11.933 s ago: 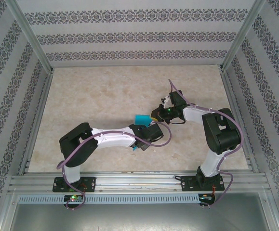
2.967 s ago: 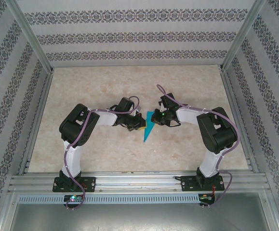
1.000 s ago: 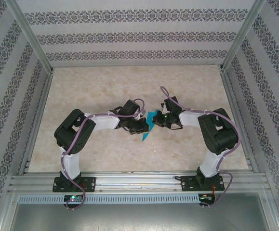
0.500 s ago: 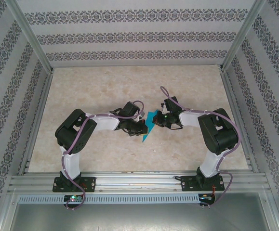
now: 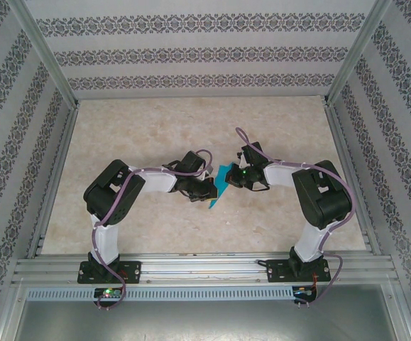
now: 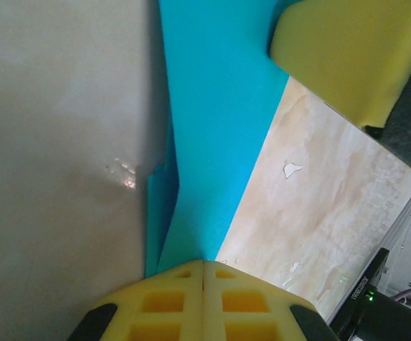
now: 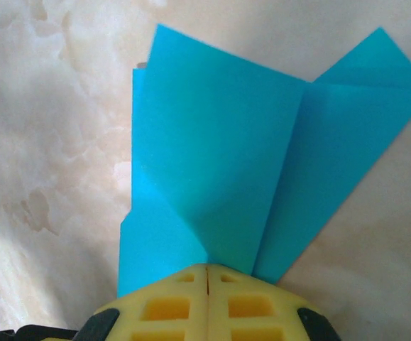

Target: Fold a paper plane with a square sheet of paper (fold left side to right side)

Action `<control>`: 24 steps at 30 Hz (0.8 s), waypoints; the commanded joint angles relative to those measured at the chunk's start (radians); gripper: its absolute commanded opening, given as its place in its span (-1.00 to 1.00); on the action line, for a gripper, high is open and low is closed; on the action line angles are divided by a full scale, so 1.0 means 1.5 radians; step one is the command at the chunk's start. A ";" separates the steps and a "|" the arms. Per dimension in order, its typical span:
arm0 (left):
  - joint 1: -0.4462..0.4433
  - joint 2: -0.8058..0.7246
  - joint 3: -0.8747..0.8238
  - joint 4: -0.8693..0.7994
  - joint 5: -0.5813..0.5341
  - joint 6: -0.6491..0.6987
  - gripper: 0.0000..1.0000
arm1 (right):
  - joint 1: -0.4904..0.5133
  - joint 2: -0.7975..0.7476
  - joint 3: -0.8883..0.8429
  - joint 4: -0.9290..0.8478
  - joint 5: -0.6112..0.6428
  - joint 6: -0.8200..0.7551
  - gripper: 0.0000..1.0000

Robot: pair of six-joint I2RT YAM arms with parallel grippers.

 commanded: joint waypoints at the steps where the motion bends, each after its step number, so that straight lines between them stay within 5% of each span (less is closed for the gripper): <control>1: 0.007 0.033 -0.001 -0.037 -0.033 -0.012 -0.98 | -0.005 -0.030 0.000 -0.029 0.003 -0.018 -1.00; 11: 0.007 0.041 0.001 -0.047 -0.042 -0.014 -1.00 | 0.000 -0.135 -0.059 0.030 -0.006 -0.032 -1.00; 24: 0.004 0.058 0.026 -0.103 -0.064 -0.009 -1.00 | 0.060 -0.082 -0.089 0.116 0.014 0.019 -1.00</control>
